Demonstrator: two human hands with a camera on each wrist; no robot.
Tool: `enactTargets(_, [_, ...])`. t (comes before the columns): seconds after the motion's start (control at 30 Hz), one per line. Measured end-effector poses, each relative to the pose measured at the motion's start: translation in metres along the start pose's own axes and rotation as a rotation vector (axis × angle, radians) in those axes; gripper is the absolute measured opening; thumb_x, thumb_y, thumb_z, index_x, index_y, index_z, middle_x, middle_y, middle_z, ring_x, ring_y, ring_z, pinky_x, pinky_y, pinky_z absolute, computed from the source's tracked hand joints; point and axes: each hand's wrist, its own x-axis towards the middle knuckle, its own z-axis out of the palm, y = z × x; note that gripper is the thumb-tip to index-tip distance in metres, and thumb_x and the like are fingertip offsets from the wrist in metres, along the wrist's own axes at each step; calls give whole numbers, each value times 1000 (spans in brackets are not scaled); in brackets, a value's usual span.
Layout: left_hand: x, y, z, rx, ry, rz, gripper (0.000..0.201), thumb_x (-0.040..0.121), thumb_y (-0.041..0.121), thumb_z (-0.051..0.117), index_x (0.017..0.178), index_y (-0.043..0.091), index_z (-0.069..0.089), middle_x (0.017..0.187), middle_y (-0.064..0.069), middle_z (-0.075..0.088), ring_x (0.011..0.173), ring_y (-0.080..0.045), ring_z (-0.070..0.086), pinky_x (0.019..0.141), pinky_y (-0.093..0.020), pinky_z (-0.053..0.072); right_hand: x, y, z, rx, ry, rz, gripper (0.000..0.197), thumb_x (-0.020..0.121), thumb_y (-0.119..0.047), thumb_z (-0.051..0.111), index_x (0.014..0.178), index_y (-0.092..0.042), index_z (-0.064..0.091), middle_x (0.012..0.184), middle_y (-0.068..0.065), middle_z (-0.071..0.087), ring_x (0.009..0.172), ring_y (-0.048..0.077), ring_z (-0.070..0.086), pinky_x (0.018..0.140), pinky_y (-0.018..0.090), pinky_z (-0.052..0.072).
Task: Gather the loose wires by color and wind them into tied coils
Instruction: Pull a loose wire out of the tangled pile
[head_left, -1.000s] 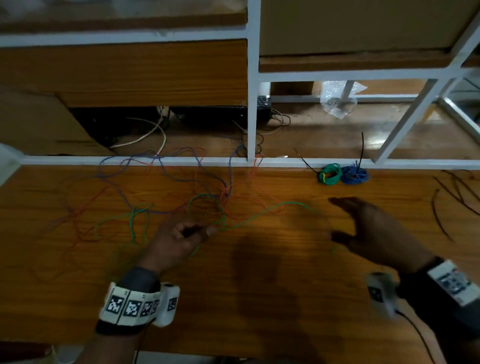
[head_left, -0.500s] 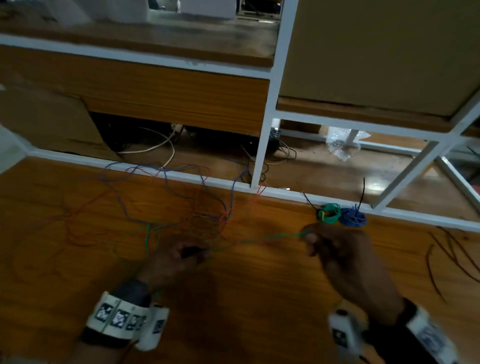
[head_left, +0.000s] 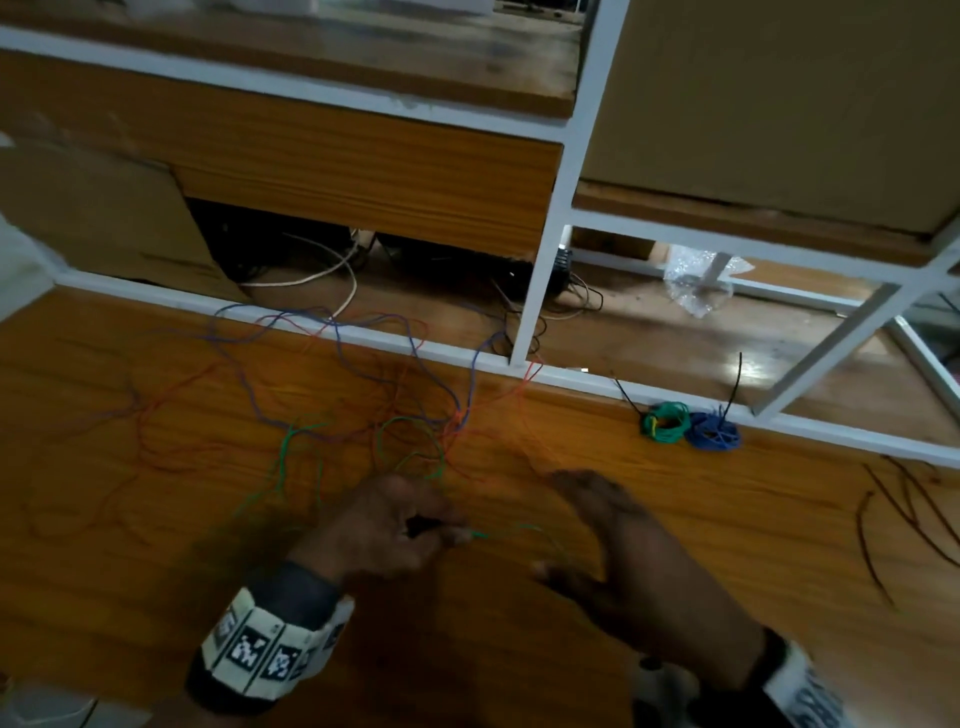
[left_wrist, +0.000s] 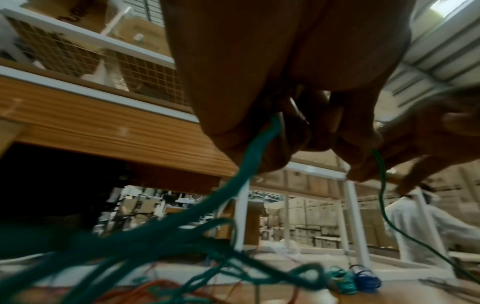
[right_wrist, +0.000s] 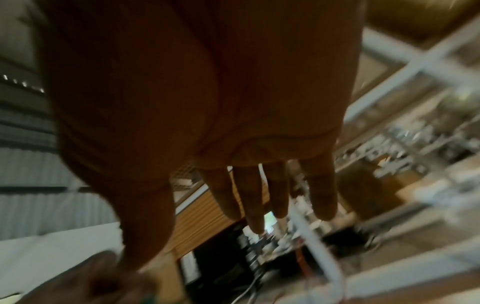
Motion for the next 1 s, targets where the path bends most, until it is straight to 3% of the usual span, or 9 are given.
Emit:
enactTargets(0.17, [10,12,-1,-105,46,64,26,77,53,74,95,34,76,79,14,72,68,-4,66,58,-23,52,36,-30,30,149,63,-138,21,95,-27,55,109,-29,70,91,-7,74,86,17,69,68,36,51])
enactTargets(0.37, [-18,-15,-14,-1139,-34,-401,64,49,40,99,101,10,78,59,-6,54,43,-9,46,48,-29,52,29,-12,-7,147,321,-93,23,93,-16,64,102,-35,74,83,-23,72,74,2,69,62,31,57])
enactTargets(0.53, [-37,-37,-32,-581,101,-403,59,56,56,86,86,5,79,51,5,53,41,-2,39,44,-17,33,-10,19,-71,85,688,68,22,90,-16,61,104,-24,76,83,-6,75,72,12,71,69,36,60])
enactTargets(0.6, [-47,-45,-45,-387,210,-372,49,64,52,80,81,6,80,50,11,58,43,5,45,46,-11,33,-32,40,-88,74,729,204,12,98,-41,58,103,-42,68,86,-12,72,77,5,67,76,35,55])
enactTargets(0.67, [-52,-47,-56,-308,257,-366,21,81,31,82,80,11,80,52,12,64,46,7,52,49,-7,36,-43,61,-93,70,564,317,29,93,-75,46,90,-52,63,82,-18,71,74,1,67,69,36,58])
enactTargets(0.73, [-52,-44,-57,-295,247,-345,21,80,40,81,77,19,81,57,12,68,51,6,58,53,-10,41,-44,67,-77,22,221,406,3,93,-56,64,94,-55,62,102,-15,75,80,2,67,73,27,56])
enactTargets(0.83, [-38,-36,-48,-209,166,-291,35,70,71,72,76,37,79,63,21,68,59,6,61,56,-10,42,-31,54,-37,-264,-125,372,66,90,-49,72,149,-40,42,154,-6,48,128,9,54,102,22,46])
enactTargets(0.9, [-24,-29,-35,-26,50,-254,18,80,54,73,65,45,70,59,27,62,56,6,56,52,-11,35,-18,31,-17,-267,-48,322,93,85,-57,74,161,-34,24,165,-5,29,148,20,33,116,32,36])
enactTargets(1.0, [-3,-14,-14,73,-68,-166,21,86,50,69,74,34,74,71,14,68,67,-7,62,59,-27,46,15,-9,14,-126,116,22,83,84,-52,78,154,-27,42,158,-1,44,144,22,38,119,36,35])
